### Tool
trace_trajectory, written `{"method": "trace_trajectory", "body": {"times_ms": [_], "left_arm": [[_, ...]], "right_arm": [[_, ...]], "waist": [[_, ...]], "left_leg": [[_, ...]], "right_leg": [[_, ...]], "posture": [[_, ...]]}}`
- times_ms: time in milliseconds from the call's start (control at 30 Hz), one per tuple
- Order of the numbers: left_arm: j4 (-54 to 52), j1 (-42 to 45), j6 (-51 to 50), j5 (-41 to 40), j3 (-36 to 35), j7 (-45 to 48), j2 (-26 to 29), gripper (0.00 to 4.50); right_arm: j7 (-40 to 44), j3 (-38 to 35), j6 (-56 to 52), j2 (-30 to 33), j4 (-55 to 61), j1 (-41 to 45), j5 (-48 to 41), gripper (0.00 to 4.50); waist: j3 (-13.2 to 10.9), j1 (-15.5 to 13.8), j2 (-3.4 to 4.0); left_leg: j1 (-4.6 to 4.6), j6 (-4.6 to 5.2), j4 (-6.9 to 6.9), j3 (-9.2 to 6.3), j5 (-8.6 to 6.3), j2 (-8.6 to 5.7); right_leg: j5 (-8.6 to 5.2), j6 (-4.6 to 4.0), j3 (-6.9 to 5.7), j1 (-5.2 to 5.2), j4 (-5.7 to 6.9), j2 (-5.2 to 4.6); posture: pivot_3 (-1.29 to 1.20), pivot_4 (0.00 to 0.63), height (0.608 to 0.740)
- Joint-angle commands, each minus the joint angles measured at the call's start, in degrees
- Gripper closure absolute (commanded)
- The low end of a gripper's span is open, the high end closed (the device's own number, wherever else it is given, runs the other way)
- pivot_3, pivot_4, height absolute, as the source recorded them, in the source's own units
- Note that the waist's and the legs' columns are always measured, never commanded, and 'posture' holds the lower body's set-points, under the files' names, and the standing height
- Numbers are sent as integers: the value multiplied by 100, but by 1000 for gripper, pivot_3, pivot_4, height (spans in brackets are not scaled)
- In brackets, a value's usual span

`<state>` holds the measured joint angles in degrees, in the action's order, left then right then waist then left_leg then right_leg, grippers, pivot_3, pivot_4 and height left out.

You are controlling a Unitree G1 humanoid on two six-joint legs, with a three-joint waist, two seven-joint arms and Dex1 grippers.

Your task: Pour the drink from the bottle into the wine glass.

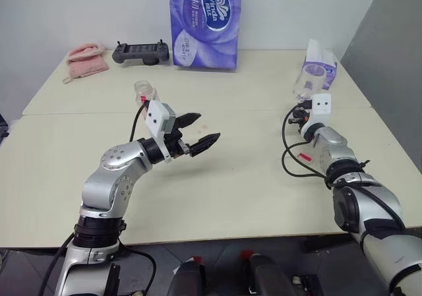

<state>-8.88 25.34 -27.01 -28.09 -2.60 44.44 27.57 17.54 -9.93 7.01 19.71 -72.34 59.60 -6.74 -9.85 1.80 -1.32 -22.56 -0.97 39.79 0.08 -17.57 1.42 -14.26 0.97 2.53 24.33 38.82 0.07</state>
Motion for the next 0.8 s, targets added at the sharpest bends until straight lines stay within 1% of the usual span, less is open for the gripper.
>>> {"method": "trace_trajectory", "body": {"times_ms": [33,200,367,567,700,800], "left_arm": [[-222,-115,85,-15,-162,-36,88,0],[-677,-876,-24,-99,-491,-145,313,0],[-1311,-1842,-22,-100,-891,-423,424,0],[-2156,-2867,-102,-200,-1381,-1000,283,0],[-2429,-3283,-114,-207,-1471,-1202,201,0],[-2527,-3419,-124,-265,-1499,-1295,167,0]], "right_arm": [[139,85,330,-15,179,215,155,4429],[441,293,533,-316,459,154,274,4429],[664,388,394,-827,826,91,228,4429],[723,634,241,-1447,1327,-155,285,4429],[794,767,161,-1702,1465,-268,315,4429],[837,858,153,-1817,1513,-323,340,4429]], "waist": [[0,2,0],[-4,59,6],[-5,104,8],[-7,73,11],[-7,33,12],[-7,11,12]], "left_leg": [[0,0,0,0,0,0],[2,-1,-11,5,1,4],[0,-2,-14,-4,0,9],[-3,-2,-14,-16,-1,6],[-1,-2,-12,-15,-1,2],[-1,-2,-12,-14,-1,2]], "right_leg": [[0,0,0,0,0,0],[0,-1,3,8,3,0],[-5,-9,7,10,7,-3],[-7,-12,3,9,8,-14],[-7,-13,1,7,8,-19],[-7,-13,-1,7,8,-19]], "posture": [[0,150,740],[0,150,740],[0,150,740],[0,150,740],[0,150,740],[0,150,740]]}}
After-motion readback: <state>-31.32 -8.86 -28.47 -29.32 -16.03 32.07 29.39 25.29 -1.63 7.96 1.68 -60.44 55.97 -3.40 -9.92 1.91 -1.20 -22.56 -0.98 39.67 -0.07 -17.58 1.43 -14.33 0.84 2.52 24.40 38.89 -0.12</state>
